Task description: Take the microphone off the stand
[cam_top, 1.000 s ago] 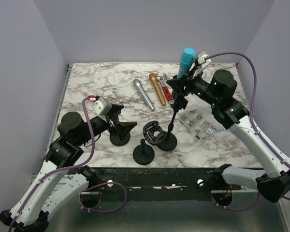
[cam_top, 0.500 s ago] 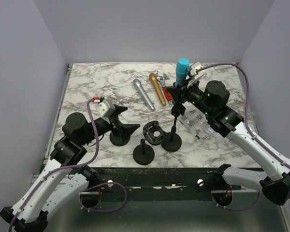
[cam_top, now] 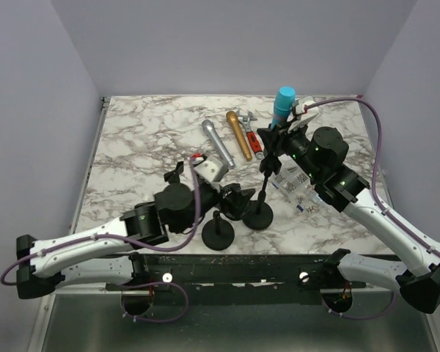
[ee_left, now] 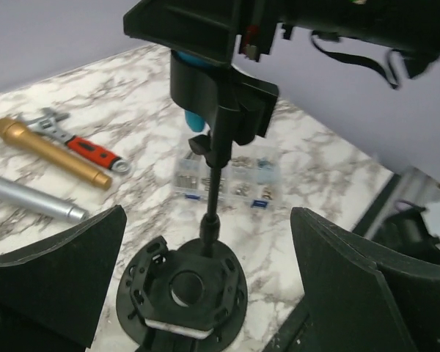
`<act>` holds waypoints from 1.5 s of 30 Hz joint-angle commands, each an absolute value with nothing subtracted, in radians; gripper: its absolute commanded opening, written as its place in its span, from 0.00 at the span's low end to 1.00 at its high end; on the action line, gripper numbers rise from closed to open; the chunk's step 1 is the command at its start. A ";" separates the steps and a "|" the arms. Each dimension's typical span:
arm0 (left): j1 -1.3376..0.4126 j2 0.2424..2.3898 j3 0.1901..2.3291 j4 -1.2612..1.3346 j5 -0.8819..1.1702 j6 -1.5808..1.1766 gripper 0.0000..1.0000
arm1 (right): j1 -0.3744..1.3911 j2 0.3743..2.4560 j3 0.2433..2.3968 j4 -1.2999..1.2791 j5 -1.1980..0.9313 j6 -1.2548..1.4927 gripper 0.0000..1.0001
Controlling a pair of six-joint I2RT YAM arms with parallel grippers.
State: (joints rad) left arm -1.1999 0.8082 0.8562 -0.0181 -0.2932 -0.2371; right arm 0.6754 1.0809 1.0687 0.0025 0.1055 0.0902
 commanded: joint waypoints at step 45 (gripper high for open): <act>-1.342 1.514 1.352 0.066 -0.912 -0.337 0.99 | 0.693 1.025 1.055 -0.015 0.190 0.200 0.01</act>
